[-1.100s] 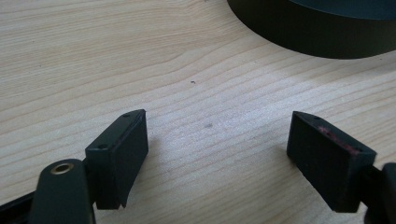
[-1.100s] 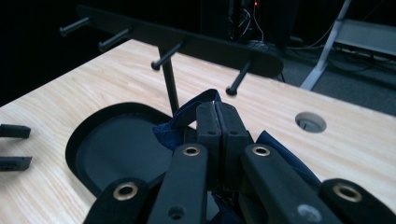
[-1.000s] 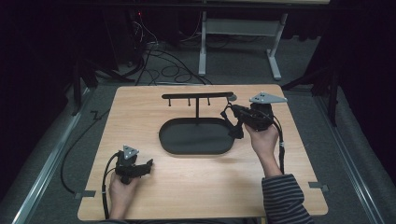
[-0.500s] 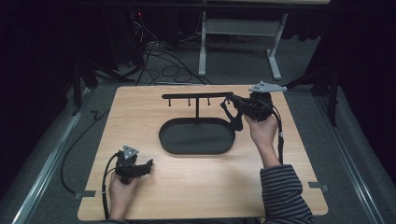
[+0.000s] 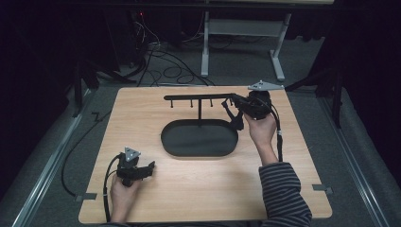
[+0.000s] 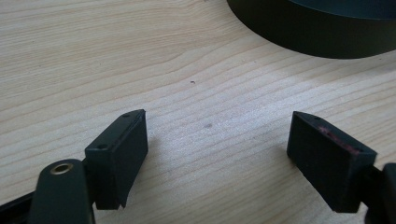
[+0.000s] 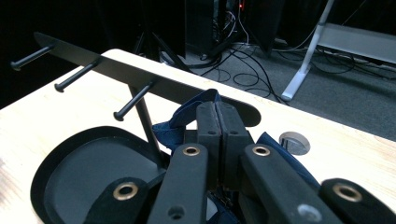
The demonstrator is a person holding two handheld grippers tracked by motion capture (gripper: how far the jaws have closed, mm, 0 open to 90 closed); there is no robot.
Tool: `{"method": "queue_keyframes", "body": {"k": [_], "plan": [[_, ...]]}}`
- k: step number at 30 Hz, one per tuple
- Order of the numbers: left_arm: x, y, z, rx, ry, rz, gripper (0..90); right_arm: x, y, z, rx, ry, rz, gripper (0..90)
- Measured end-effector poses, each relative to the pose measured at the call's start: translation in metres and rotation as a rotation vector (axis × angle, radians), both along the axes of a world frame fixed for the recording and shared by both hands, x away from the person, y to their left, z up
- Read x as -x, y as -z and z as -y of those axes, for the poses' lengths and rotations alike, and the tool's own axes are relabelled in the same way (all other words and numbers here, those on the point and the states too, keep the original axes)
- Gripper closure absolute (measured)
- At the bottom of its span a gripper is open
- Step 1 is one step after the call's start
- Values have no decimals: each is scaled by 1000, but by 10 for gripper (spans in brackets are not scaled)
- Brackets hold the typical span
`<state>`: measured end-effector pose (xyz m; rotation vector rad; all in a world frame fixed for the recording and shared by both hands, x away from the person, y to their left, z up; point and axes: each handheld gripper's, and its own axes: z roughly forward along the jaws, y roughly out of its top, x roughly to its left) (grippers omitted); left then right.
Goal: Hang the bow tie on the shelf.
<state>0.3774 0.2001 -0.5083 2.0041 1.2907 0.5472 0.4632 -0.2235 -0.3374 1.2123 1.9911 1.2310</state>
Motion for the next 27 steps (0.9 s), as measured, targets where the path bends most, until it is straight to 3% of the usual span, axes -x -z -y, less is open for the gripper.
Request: {"method": "queue_keyframes", "body": {"k": [18, 22, 27], "plan": [[0, 0, 0, -1, 2, 0, 207, -10, 9, 1, 7, 18, -19, 900], [0, 0, 0, -1, 2, 1, 207, -10, 9, 0, 52, 31, -15, 900], [0, 0, 0, -2, 3, -1, 207, -10, 10, 2, 47, 43, -20, 900]]}}
